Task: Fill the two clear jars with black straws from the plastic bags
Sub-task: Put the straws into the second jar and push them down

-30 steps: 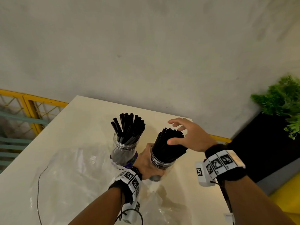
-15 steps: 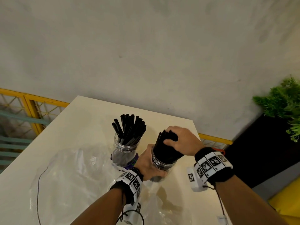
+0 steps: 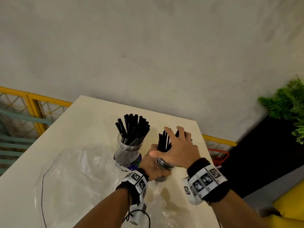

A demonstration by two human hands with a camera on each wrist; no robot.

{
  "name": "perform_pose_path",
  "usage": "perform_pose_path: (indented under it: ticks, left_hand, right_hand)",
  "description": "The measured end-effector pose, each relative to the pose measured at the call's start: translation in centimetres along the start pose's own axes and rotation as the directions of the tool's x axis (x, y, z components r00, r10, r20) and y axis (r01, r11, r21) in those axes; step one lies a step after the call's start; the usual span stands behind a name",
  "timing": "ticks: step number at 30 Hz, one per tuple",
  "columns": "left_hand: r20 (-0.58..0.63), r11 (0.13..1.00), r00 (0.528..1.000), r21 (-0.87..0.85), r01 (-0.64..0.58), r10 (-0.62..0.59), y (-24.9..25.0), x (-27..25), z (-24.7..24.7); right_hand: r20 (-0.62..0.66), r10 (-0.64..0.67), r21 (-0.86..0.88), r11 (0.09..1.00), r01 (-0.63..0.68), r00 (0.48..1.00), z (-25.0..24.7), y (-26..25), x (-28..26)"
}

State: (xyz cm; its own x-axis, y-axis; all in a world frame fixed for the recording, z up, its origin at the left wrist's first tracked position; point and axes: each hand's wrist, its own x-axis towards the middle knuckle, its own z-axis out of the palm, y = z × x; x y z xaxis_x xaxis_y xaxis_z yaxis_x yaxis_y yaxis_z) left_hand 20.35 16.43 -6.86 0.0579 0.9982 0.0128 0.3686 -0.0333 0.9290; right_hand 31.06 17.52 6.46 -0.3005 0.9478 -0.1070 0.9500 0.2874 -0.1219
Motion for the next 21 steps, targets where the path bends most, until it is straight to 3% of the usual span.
perform_pose_path:
  ticks: [2, 4, 7, 10, 12, 14, 16, 18, 21]
  left_hand:
    - [-0.036, 1.000, 0.999, 0.020, 0.017, -0.016, 0.0, 0.1, -0.1]
    - [-0.051, 0.999, 0.998, 0.036, 0.041, -0.039, 0.2, 0.1, -0.2]
    - [-0.032, 0.997, 0.998, 0.055, 0.049, -0.047, 0.6, 0.0, -0.2]
    - [-0.030, 0.996, 0.999, 0.087, 0.035, -0.033, 0.6, 0.1, -0.2]
    - [-0.019, 0.993, 0.998, 0.104, 0.054, -0.053, 0.7, 0.1, -0.2]
    - [-0.015, 0.992, 0.998, 0.105, 0.065, -0.064, 1.1, 0.0, -0.1]
    - [-0.046, 0.998, 0.998, 0.053, 0.033, -0.030, 0.8, -0.1, -0.2]
    - [-0.053, 1.000, 0.998, 0.019, 0.023, -0.022, 0.4, -0.3, -0.3]
    - [-0.049, 0.999, 0.998, 0.033, 0.035, -0.034, 0.5, -0.3, -0.4]
  right_hand:
    - [-0.175, 0.002, -0.032, 0.999, -0.008, 0.984, 1.0, -0.5, 0.7]
    - [-0.229, 0.063, 0.068, 0.997, -0.048, 0.971, 0.4, 0.0, 1.8]
    - [-0.119, 0.191, 0.179, 0.969, -0.169, 0.974, -1.0, 1.3, 3.5]
    - [0.000, 0.203, 0.209, 0.958, -0.198, 0.979, -2.6, 1.4, 4.0]
    - [-0.020, 0.151, 0.201, 0.969, -0.144, 0.988, -3.8, 1.4, 3.4]
    - [-0.006, 0.008, 0.142, 0.990, -0.008, 1.000, -4.5, 1.6, 2.3]
    - [0.097, -0.138, 0.056, 0.990, 0.133, 0.986, -4.0, 1.5, 1.4]
    - [0.172, -0.193, -0.051, 0.978, 0.204, 0.966, -2.2, 1.4, 1.2]
    - [0.025, -0.195, -0.147, 0.969, 0.196, 0.981, -0.4, 0.9, 1.8]
